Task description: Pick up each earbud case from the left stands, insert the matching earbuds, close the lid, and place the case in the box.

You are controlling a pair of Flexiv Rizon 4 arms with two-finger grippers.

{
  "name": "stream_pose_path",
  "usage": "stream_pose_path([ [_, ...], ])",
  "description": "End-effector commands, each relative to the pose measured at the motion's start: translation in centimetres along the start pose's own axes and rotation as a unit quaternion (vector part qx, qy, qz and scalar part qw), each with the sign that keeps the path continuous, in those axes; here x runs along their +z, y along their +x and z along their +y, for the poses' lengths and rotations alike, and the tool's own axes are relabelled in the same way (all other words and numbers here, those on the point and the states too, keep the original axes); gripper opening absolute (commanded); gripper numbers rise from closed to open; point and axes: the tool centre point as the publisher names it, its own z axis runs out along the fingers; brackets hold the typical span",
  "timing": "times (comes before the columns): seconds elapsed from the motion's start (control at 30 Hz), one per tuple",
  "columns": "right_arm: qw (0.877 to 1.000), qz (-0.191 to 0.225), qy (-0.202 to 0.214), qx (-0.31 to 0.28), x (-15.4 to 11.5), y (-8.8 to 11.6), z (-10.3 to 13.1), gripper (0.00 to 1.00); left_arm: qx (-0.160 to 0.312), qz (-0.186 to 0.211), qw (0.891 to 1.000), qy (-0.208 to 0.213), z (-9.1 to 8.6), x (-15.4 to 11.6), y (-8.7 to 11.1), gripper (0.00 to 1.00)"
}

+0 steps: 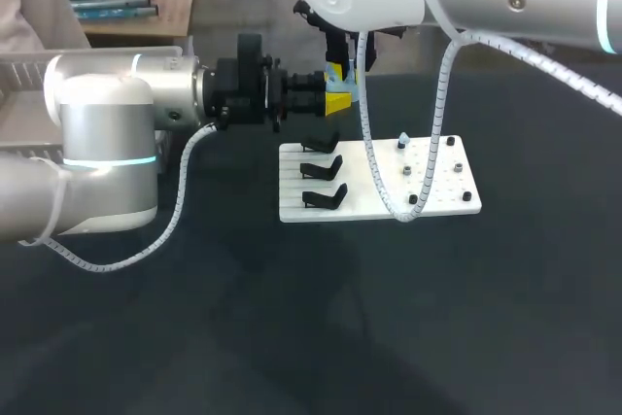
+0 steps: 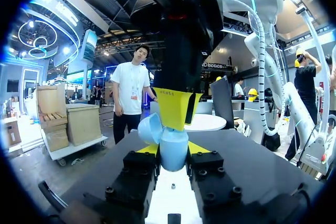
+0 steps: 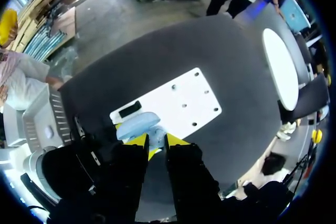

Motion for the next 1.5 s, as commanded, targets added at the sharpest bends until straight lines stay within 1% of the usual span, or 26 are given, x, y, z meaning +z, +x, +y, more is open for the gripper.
stream_pose_path([
  [0.03,1.0,0.003,0.002,-0.001,-0.1,-0.2,0.1,0.2,0.001,-0.001,1.0,0.0,0.0,0.0,0.0,0.0],
  [0.1,1.0,0.003,0.0,0.0,-0.2,-0.1,0.1,0.35,0.001,-0.001,1.0,0.0,0.0,0.0,0.0,0.0],
  [0.13,1.0,0.004,-0.001,-0.001,-0.2,-0.1,0.0,0.34,0.001,-0.001,1.0,0.0,0.0,0.0,0.0,0.0],
  [0.27,1.0,0.0,-0.006,-0.002,-0.3,0.1,-0.1,0.37,0.001,-0.001,1.0,0.0,0.0,0.0,0.0,0.0],
  [0.3,1.0,0.002,-0.008,-0.003,-0.5,0.2,-0.2,0.36,0.001,-0.001,1.0,0.0,0.0,0.0,0.0,0.0],
  [0.37,1.0,0.0,-0.03,-0.005,-1.3,0.5,-0.7,0.37,0.001,-0.001,1.0,0.0,0.0,0.0,0.0,0.0],
  [0.4,0.999,0.004,-0.049,-0.007,-1.8,0.8,-1.1,0.38,0.001,-0.001,1.0,0.0,0.0,0.0,0.0,0.0],
  [0.47,0.997,0.005,-0.073,-0.019,-2.6,1.2,-1.8,0.45,0.001,-0.001,1.0,0.0,0.0,0.0,0.0,0.0],
  [0.53,0.994,-0.009,-0.097,-0.039,-3.3,1.7,-2.5,0.53,0.001,-0.001,1.0,0.0,0.0,0.0,0.0,0.0],
  [0.57,0.993,-0.009,-0.104,-0.05,-3.5,1.9,-2.8,0.72,0.001,-0.001,1.0,0.0,0.0,0.0,0.0,0.0],
  [0.6,0.991,-0.024,-0.115,-0.063,-3.7,2.1,-3.1,1.0,0.001,-0.001,1.0,0.0,0.0,0.0,0.0,0.0],
  [0.63,0.989,-0.023,-0.124,-0.072,-4.0,2.3,-3.4,1.0,0.001,-0.001,1.0,0.0,0.0,0.0,0.0,0.0],
  [0.67,0.988,-0.03,-0.128,-0.084,-4.1,2.4,-3.7,1.0,0.001,-0.001,1.0,0.0,0.0,0.0,0.0,0.0],
  [0.7,0.986,-0.046,-0.13,-0.093,-4.2,2.6,-4.0,1.0,0.001,-0.001,1.0,0.0,0.0,0.0,0.0,0.0],
  [0.8,0.982,-0.062,-0.143,-0.111,-4.6,3.0,-5.0,1.0,0.001,-0.001,1.0,0.0,0.0,0.0,0.0,0.0],
  [1.1,0.973,-0.069,-0.154,-0.159,-4.0,3.5,-7.8,1.0,0.001,-0.001,1.0,0.0,0.0,0.0,0.0,0.0],
  [1.5,0.972,-0.071,-0.151,-0.164,-3.9,3.6,-8.0,1.0,0.001,-0.001,1.0,0.0,0.0,0.0,0.0,0.0],
])
